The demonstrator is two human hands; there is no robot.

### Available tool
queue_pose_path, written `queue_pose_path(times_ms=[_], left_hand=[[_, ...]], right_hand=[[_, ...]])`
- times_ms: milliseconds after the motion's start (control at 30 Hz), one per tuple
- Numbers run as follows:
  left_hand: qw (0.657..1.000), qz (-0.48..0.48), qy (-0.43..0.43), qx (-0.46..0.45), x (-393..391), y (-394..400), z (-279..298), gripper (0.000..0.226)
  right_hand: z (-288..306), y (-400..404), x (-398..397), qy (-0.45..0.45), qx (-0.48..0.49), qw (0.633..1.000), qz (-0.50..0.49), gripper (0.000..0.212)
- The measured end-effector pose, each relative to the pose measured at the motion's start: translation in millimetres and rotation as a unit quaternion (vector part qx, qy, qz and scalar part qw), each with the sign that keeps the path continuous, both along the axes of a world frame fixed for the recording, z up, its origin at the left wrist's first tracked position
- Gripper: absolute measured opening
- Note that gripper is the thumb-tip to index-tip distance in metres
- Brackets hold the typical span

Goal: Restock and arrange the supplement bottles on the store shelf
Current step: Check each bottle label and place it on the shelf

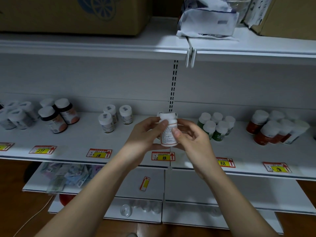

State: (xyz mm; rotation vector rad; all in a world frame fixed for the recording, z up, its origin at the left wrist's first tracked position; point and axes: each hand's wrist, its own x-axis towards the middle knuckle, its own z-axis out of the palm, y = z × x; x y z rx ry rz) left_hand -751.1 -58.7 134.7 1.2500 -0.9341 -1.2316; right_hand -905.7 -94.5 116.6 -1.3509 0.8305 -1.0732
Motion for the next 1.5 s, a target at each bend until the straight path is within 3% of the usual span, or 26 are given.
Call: queue_pose_path(times_ms=[200,367,567,767,1167,1267,1400,1500], left_hand=[[0.999,-0.023,-0.042,-0.004,3,1,7,0.043],[0.994,-0.065,-0.06,-0.058,8,3,18,0.043],[0.98,-0.081,-0.087,-0.162,13,1,30,0.055],[0.968,-0.09,-0.1,-0.214,16,2,38,0.057],[0.97,-0.095,-0.09,-0.204,16,8,37,0.058],[0.965,-0.116,-0.124,-0.2,21,9,41,0.057],[0.974,-0.116,-0.133,-0.141,26,7,45,0.061],[0.981,-0.118,-0.117,-0.096,25,6,48,0.06]], right_hand=[[2,-3,-5,0.018,-0.008,1.0,0.023,0.032],[13,-11,-14,0.057,-0.077,0.995,0.042,0.042],[29,-14,-17,-0.037,-0.115,0.989,0.082,0.047],[43,-12,-16,-0.034,-0.173,0.981,0.083,0.053],[43,-7,-15,-0.028,-0.163,0.983,0.082,0.051],[44,-8,-17,-0.003,-0.151,0.986,0.075,0.054],[42,-12,-18,0.057,-0.129,0.988,0.059,0.056],[44,-11,-17,0.05,-0.069,0.993,0.085,0.059]])
